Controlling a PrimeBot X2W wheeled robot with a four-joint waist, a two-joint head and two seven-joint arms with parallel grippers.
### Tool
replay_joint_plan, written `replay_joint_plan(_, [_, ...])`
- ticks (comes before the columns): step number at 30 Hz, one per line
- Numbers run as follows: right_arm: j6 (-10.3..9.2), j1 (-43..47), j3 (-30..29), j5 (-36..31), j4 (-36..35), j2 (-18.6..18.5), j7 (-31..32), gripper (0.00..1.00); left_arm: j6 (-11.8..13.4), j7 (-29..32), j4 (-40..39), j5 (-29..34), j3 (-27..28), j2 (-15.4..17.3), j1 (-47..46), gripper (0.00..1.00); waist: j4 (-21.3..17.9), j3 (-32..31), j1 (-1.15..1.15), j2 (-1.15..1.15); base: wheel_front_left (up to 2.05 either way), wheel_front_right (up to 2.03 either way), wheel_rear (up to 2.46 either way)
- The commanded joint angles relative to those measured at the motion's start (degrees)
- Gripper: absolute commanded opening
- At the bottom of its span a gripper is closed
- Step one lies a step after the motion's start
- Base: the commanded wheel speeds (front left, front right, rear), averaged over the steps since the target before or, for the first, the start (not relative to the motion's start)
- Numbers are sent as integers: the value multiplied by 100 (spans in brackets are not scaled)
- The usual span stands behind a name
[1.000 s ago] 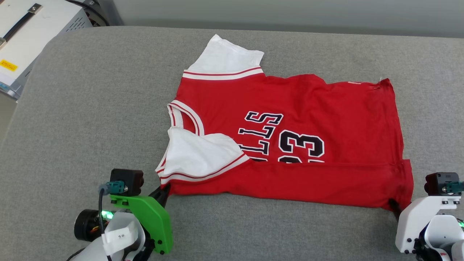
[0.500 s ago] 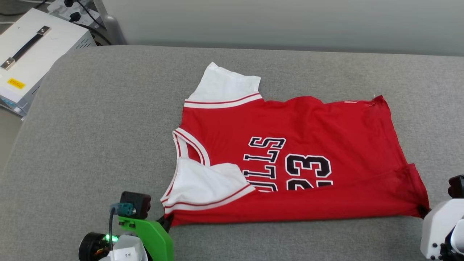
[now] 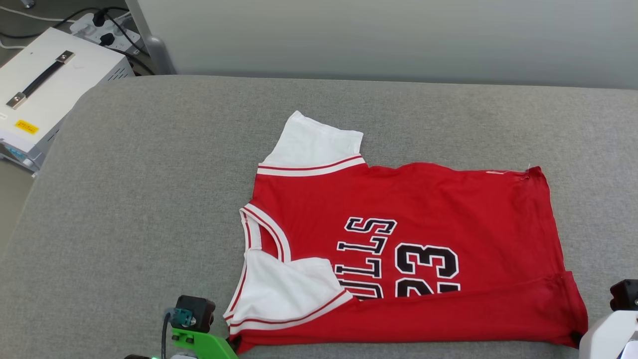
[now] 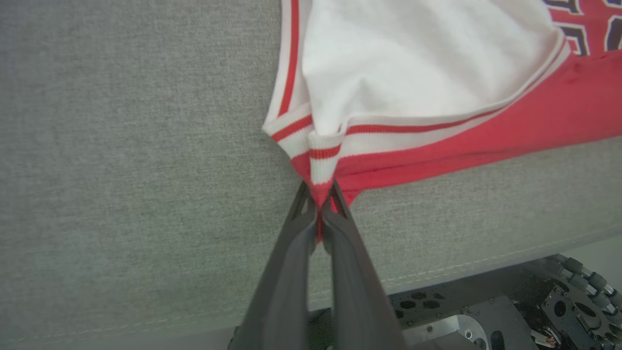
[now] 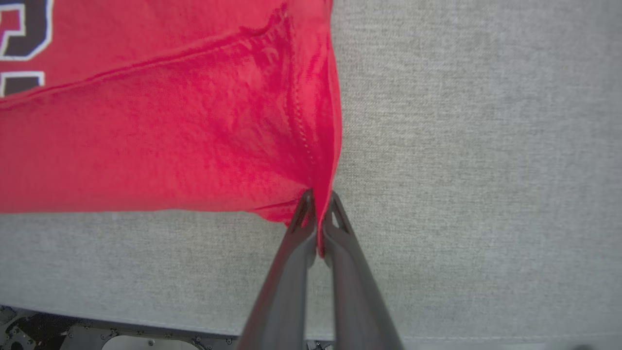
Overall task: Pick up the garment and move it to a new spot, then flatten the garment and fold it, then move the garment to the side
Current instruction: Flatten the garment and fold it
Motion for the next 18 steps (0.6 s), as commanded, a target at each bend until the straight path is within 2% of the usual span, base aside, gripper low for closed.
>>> replay_joint_plan(1, [-10, 81, -1, 0, 40, 17, 14, 0, -11, -18, 68, -17, 1, -1, 112, 0, -11, -9, 0, 68, 0, 0, 0])
replay_joint_plan(2, [-10, 83, 9, 3, 71, 31, -1, 0, -9, -61, 95, -13, 8, -22, 110, 0, -16, -13, 0, 68, 0, 0, 0])
replay_joint_plan(3, [-10, 82, 13, -1, 95, 37, -19, 8, -7, -109, 115, 4, 13, -38, 102, 39, -18, -18, 0, 68, 0, 0, 0])
replay_joint_plan(4, [-10, 76, 16, -6, 116, 44, -65, 84, -14, -170, 146, 41, 9, -47, 86, 100, -21, -25, 0, 68, 0, 0, 0])
replay_joint_plan(5, [-10, 70, 15, 5, 135, 62, -101, 100, -29, -232, 168, 54, 16, -66, 71, 100, -22, -34, 0, 68, 0, 0, 0])
replay_joint_plan(9, [-10, -43, 120, 107, 51, 61, -419, 100, -113, -679, 242, 150, 119, -156, -50, 100, -33, -101, 0, 68, 0, 0, 0])
replay_joint_plan(16, [-10, -436, 387, 220, -382, -63, -1936, 100, -313, -2234, 407, 465, 481, -382, -294, 100, -51, -318, 0, 68, 0, 0, 0])
replay_joint_plan(18, [-10, -497, 479, 175, -465, -90, -2311, 100, -436, -2688, 405, 563, 529, -442, -349, 100, -53, -366, 0, 68, 0, 0, 0])
